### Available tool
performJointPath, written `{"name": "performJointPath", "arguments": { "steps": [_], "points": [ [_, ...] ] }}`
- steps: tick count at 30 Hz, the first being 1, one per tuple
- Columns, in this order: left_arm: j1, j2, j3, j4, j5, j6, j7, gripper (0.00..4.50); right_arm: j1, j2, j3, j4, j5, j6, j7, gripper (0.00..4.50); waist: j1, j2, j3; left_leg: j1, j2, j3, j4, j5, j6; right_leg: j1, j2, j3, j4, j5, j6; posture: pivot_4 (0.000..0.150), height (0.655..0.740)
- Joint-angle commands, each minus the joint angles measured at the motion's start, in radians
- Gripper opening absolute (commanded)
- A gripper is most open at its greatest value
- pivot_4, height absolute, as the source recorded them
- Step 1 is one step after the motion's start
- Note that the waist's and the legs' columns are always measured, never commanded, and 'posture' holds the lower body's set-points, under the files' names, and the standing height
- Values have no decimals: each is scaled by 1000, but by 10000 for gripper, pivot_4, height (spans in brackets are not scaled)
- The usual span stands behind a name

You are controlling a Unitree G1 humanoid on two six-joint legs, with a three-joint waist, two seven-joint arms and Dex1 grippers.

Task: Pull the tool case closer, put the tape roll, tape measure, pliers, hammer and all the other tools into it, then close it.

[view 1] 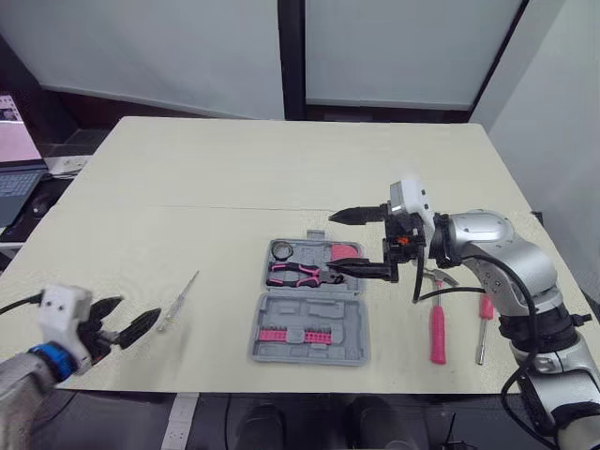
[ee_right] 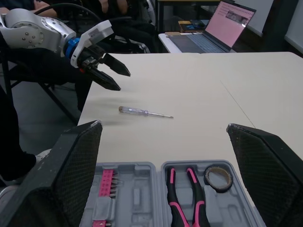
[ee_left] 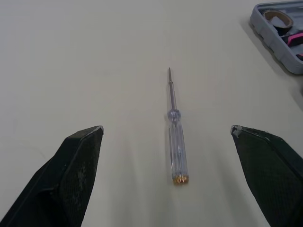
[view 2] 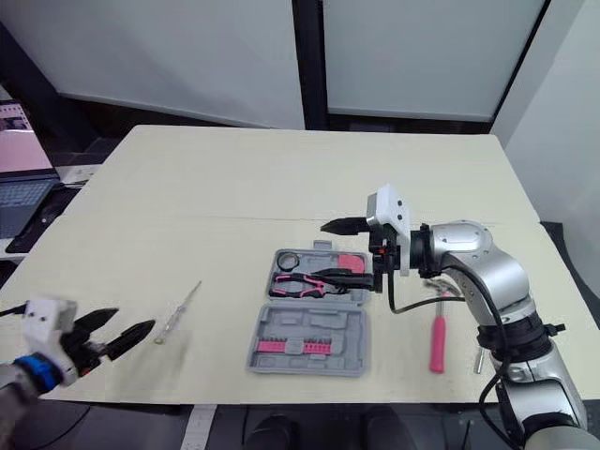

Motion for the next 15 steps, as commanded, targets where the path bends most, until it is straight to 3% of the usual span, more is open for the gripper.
{"name": "performJointPath", "arguments": {
  "steps": [1, 7, 15],
  "points": [
    [-32, -33, -78, 44, 70, -35, 68, 45000, 13, -22, -35, -57, 8, -3, -22, 44732, -5, 0, 0, 0, 0, 1, 0, 0, 0, 0, 0, 0, 0, 0, 0, 1500, 7400],
    [-95, -83, -169, 124, 142, -67, 147, 45000, 37, -45, -51, -81, 18, 12, -50, 44732, 2, 0, 0, 0, 0, 0, 0, 0, 0, 0, -1, 0, 0, 0, 0, 1500, 7400],
    [-130, -105, -207, 159, 151, -89, 148, 45000, 43, -50, -49, -93, 21, 18, -61, 44732, 5, 0, 0, 1, -1, 0, 0, 0, 0, 1, -1, 0, 1, 0, 0, 1500, 7400]
  ]
}}
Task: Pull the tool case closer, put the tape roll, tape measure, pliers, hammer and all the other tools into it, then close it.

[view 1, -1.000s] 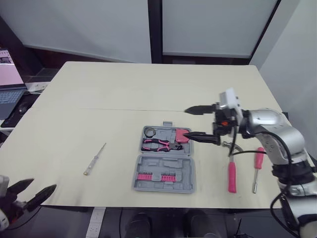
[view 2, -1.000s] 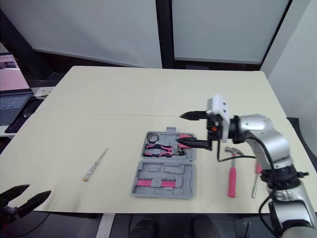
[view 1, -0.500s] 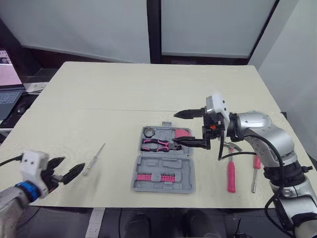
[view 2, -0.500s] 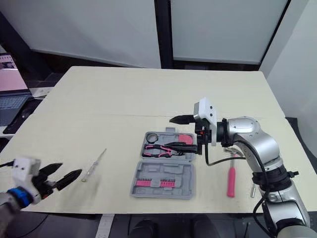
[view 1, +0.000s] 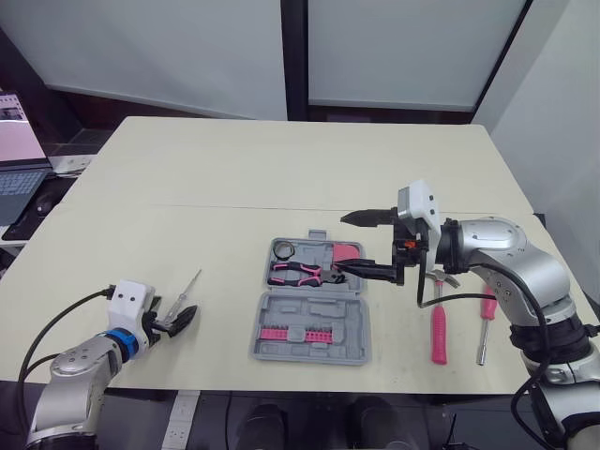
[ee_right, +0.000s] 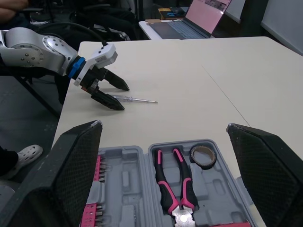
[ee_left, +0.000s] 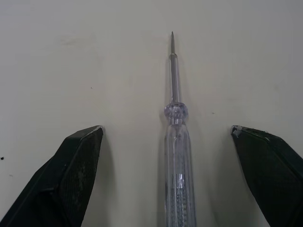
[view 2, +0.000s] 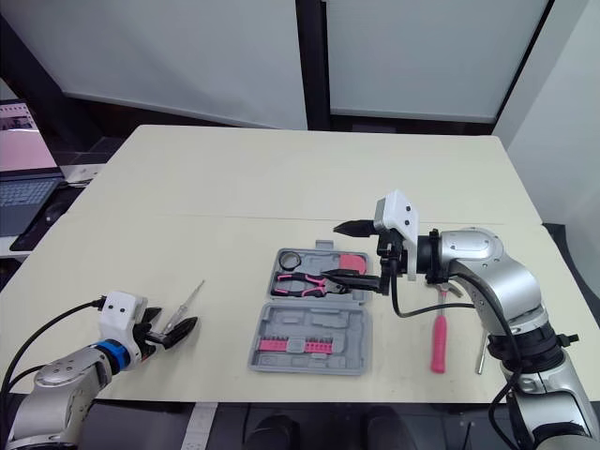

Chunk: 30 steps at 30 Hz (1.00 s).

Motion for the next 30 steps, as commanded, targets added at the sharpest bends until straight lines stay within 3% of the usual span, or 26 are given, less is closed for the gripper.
{"name": "performJointPath", "arguments": {
  "steps": [1, 3, 17, 23, 30],
  "points": [
    [-2, -9, -16, 8, 1, -5, 1, 45000, -1, -10, -29, -44, 21, -2, -3, 44732, 0, 0, 0, 0, 0, 0, 0, 0, 0, 0, 0, 0, 0, 0, 0, 1500, 7400],
    [-9, -10, -18, 12, 0, -5, 0, 45000, -1, -10, -27, -46, 21, -1, -4, 44732, 1, 0, 0, 0, 0, 0, 0, 0, 0, 0, 0, 0, 0, 0, 0, 1500, 7400],
    [-11, -19, -25, 15, -7, -4, -6, 1949, 8, -3, -11, -51, 12, -3, -5, 45000, 1, 0, 0, 0, 0, 0, 0, 0, 0, 0, 0, 0, 0, 0, 0, 1500, 7400],
    [5, 41, 3, -37, -36, 25, -57, 2038, 12, -37, 12, -54, -28, -57, 29, 45000, 1, 0, 0, 0, 0, 0, 0, 0, 0, 0, 0, 0, -1, 0, 0, 1500, 7400],
    [-19, 295, 56, -218, -203, 195, -320, 2038, 1, -64, 9, -32, -59, -104, 57, 45000, -1, 0, 1, -1, 1, -1, 0, 0, 0, -1, 1, -1, 0, 0, 0, 1500, 7400]
  ]
}}
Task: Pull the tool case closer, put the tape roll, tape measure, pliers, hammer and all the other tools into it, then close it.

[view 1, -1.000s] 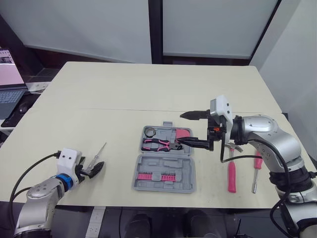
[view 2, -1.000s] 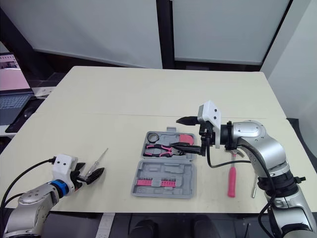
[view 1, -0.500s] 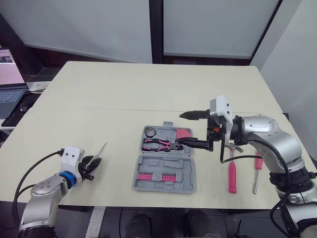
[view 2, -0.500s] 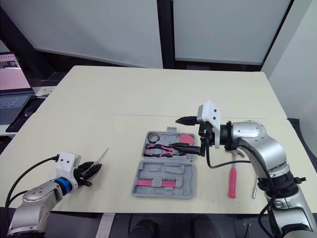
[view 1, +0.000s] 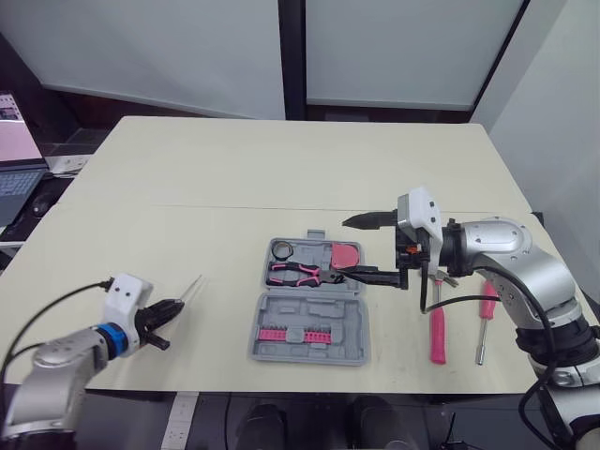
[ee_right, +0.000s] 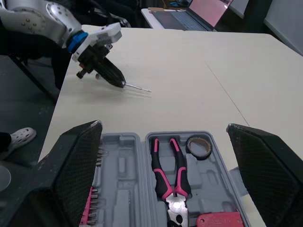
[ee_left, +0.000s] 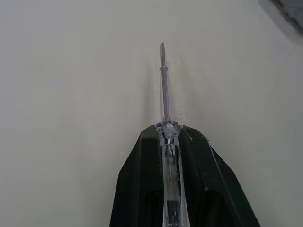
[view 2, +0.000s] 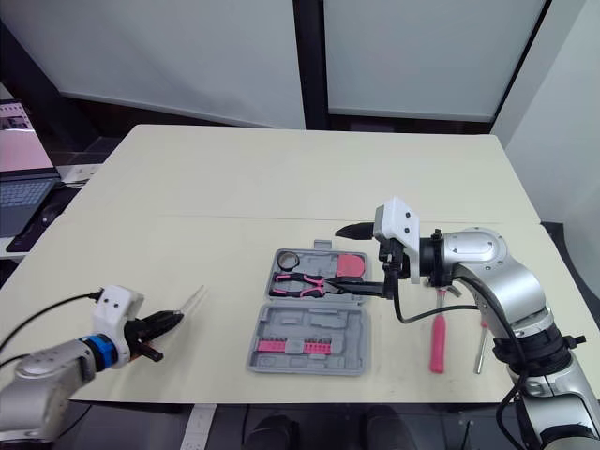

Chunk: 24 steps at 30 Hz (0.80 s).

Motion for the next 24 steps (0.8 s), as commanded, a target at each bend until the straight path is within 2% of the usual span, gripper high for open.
{"name": "performJointPath", "arguments": {
  "steps": [1, 6, 10, 15, 18, 20, 24],
  "points": [
    [-32, 134, 51, -148, -135, 112, -164, 2038, -10, -23, -12, -9, -16, -36, 15, 45000, 1, 0, 0, 0, 0, 0, 0, 0, 0, 0, 0, 0, -1, 0, 0, 1500, 7400],
    [-94, 287, -18, -271, -220, 196, -327, 2038, 6, -68, 6, -26, -27, -29, 51, 45000, 0, 2, 2, -1, -1, 1, 0, 0, 0, 0, -1, 0, -2, 0, 0, 1500, 7400],
    [-222, 303, -138, -305, -205, 185, -370, 2038, 12, -83, 4, -38, -34, -27, 48, 45000, 0, 4, 3, -1, -1, 1, 0, 0, 0, 0, 1, 0, -1, 0, 0, 1500, 7400],
    [-395, 253, -353, -333, -111, 116, -405, 2038, 55, -131, 1, -60, -55, -22, 45, 45000, 1, 4, 3, -1, -2, 3, 0, 0, 0, 0, 9, 1, -1, 0, 0, 1500, 7400],
    [-458, 204, -453, -324, -37, 61, -403, 2038, 84, -156, 2, -67, -73, -31, 42, 45000, 2, 4, 3, -1, -2, 4, 0, 0, 0, 0, 10, 2, -2, 0, 0, 1500, 7400],
    [-503, 136, -550, -323, 28, 27, -385, 2038, 118, -170, -3, -77, -85, -28, 31, 45000, 3, 3, 3, -1, -2, 4, 0, 0, 0, -1, 11, 3, -2, 0, 0, 1500, 7400],
    [-550, 81, -652, -263, 154, -69, -387, 2038, 145, -172, -5, -92, -89, -23, 15, 45000, -1, 3, 3, -3, -2, 4, 2, 0, 0, -1, 12, 3, -1, 0, 0, 1500, 7400]
  ]
}}
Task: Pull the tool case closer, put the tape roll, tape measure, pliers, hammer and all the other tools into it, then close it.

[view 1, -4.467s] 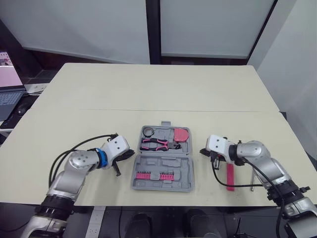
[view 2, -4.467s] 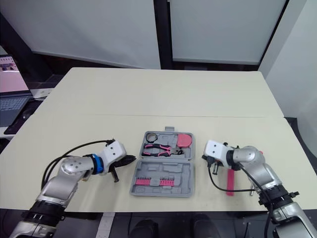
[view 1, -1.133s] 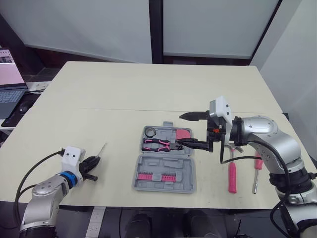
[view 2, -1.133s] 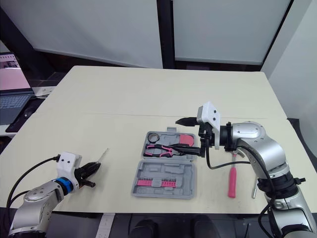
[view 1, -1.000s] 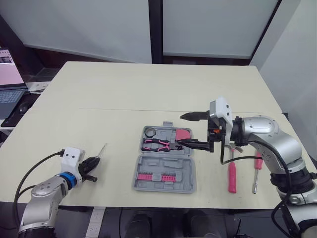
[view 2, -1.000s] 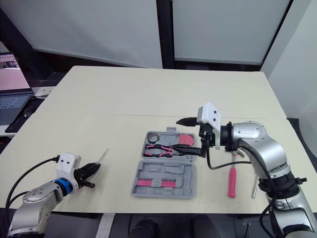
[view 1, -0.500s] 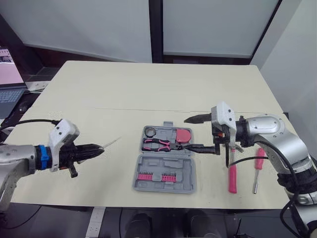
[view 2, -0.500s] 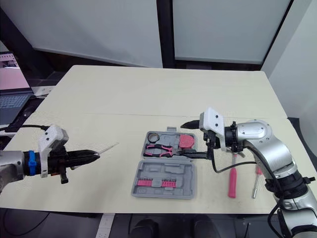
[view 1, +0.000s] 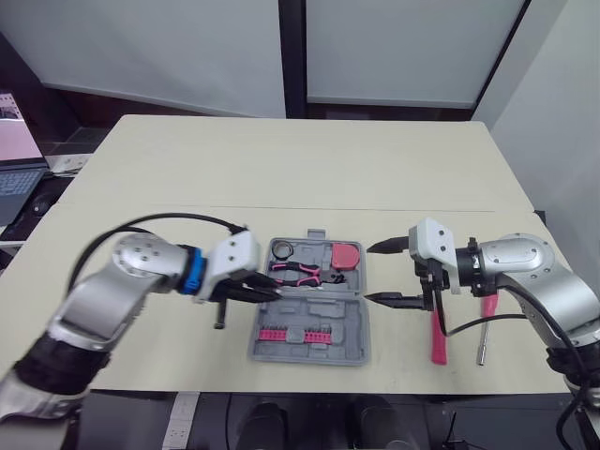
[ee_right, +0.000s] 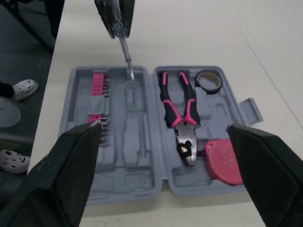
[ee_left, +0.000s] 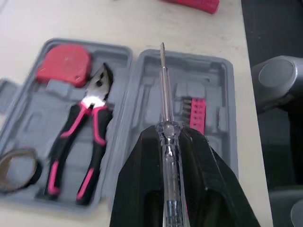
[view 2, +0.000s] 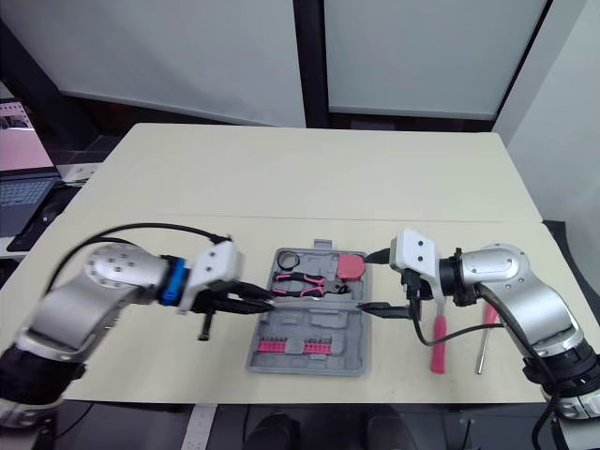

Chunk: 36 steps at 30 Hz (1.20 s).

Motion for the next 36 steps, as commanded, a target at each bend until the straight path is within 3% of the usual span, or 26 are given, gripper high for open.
{"name": "performJointPath", "arguments": {
  "steps": [1, 7, 14, 35, 36],
  "points": [
    [-41, -12, -53, 54, 110, -102, -2, 2038, 3, -8, -22, -47, -2, -5, -14, 45000, -2, 0, 0, 0, 0, 0, 0, 0, 0, 0, 1, 0, 0, 0, 0, 1500, 7400],
    [-79, -99, -112, 201, 248, -239, 48, 2038, 25, -10, -19, -56, -15, -6, -30, 45000, 2, 0, 0, 0, 1, 0, 0, 0, 0, 0, 4, 0, 1, 1, -1, 1500, 7400],
    [-76, -184, -123, 285, 302, -296, 63, 2038, 27, -11, -23, -64, -21, 3, -38, 45000, 2, 0, 0, -1, 1, -1, 1, 0, 0, 0, 3, 0, 0, 1, -1, 1500, 7400],
    [-58, -247, -134, 387, 395, -422, 75, 2038, 21, -5, -10, -61, -32, -1, -55, 45000, 2, 0, 0, 0, 1, -1, 1, 0, 0, 0, 3, 0, 1, 1, -1, 1500, 7400],
    [-59, -254, -128, 390, 390, -424, 82, 5538, 21, -6, -9, -61, -33, -3, -55, 45000, 2, 0, 0, 0, 1, -1, 2, 0, 0, 0, 3, 0, 1, 1, -1, 1500, 7400]
  ]
}}
